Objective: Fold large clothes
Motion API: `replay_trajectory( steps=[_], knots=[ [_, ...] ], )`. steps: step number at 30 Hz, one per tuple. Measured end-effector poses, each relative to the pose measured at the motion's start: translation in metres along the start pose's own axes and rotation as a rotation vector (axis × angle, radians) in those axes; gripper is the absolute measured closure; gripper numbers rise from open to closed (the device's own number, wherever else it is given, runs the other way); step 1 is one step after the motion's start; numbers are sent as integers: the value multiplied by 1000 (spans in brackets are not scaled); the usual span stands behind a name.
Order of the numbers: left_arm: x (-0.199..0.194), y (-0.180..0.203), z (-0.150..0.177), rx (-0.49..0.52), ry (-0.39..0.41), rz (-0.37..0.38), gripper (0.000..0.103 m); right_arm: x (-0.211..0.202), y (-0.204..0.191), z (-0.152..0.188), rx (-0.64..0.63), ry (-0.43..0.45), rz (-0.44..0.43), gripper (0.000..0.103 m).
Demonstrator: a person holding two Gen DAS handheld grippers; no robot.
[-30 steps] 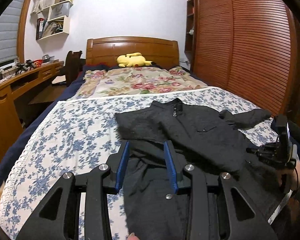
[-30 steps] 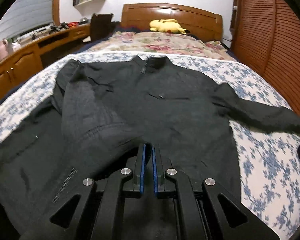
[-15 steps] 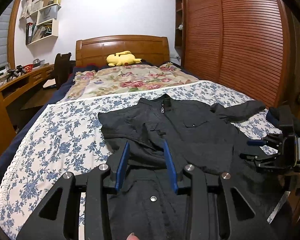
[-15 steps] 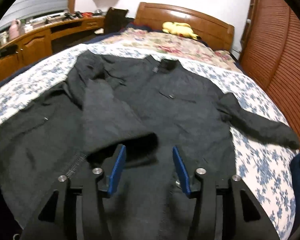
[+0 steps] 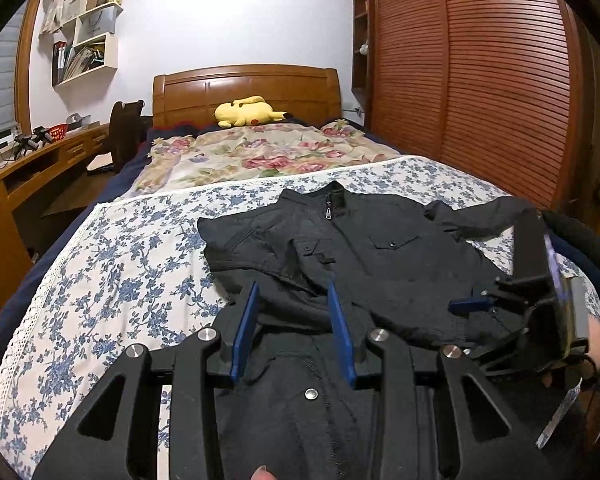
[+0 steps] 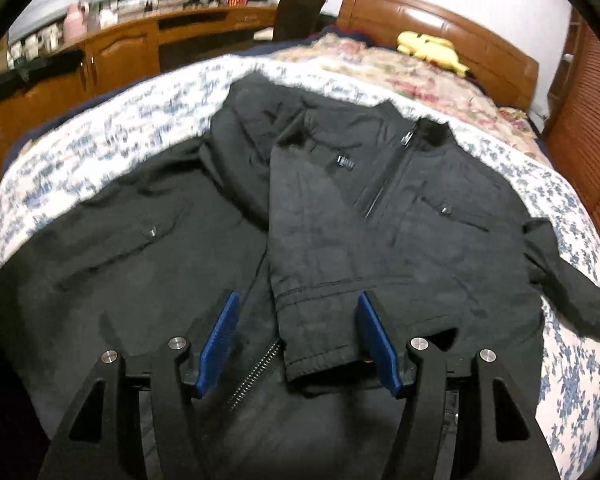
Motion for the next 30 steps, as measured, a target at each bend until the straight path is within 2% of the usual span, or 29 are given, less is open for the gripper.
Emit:
replay_trajectory(
  steps=[5,6,7,9,14,21,22,27,29,30],
  knots=[
    [0,-1,-1,-1,0,-2,67,26,22,13,-75,-78,94,40],
    [0,-1,0,0,-1,-3,67,29,28,15,-83,-84,102,46],
    [0,-1,0,-1,-2,-4,67,30,31,15,-88,-87,100,67],
    [-1,-2,0,-4,-3,-5,67,28,41,12,-106,-84,126,91],
    [-4,-5,-1,-12,2,-12,67,3,82,-17,-18,9,143,94],
    [-3,-9,-2,-24,2,-15,67,-34,145,-48,155,135,99,95],
    [-3,-9,-2,-25,2,-16,67,-34,156,-48,187,147,113,95],
    [0,-8,0,-19,-8,-17,67,-5,229,-18,412,50,172,94],
    [2,-8,0,-16,-9,-17,67,5,244,-3,438,12,227,94],
    [3,-7,1,-15,-11,-16,67,9,248,3,439,-1,244,89]
  ],
)
Point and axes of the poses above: each gripper's, at about its wrist camera, not at the fingertips, and x roughly the way its jaws point, y to its right, z to its underside, the point moved 10 cm from there along x, roughly the way its jaws point
